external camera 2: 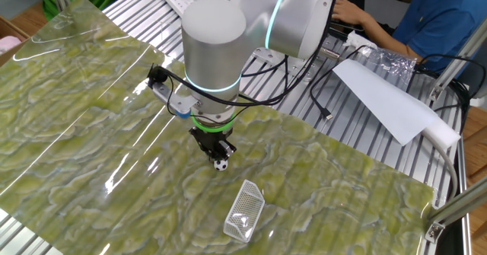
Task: Push the soccer ball into the goal
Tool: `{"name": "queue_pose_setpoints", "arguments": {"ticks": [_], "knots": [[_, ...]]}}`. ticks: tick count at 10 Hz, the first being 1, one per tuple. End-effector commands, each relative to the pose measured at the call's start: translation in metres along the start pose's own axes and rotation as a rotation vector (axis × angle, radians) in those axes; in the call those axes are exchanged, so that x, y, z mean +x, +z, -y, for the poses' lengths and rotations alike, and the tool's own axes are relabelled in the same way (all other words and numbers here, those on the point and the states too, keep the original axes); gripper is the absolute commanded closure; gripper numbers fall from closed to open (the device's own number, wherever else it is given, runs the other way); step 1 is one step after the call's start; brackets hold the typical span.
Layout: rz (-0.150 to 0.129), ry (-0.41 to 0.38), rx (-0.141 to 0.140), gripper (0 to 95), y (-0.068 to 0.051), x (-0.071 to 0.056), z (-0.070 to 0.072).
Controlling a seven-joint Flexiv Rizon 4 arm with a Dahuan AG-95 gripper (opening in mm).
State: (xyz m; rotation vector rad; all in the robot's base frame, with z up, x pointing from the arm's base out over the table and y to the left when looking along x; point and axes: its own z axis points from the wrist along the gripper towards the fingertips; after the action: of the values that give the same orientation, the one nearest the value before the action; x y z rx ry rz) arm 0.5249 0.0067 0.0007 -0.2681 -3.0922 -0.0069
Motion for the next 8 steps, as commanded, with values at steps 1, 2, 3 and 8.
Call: {"name": "queue_pose_setpoints", "arguments": {"ticks": [1,2,3,8], "knots": [[0.001,0.006,-0.002,95.0,0.0013,-0.0001,-0.0020],[0.000,0.008,-0.002,95.0,0.0012,0.0003,-0.0040],[-0.001,0.011,-0.001,95.0,0.0005,0.0008,-0.0051],[0.004,0.129,-0.003,95.0,-0.0014,0.0019,-0.0058]]}}
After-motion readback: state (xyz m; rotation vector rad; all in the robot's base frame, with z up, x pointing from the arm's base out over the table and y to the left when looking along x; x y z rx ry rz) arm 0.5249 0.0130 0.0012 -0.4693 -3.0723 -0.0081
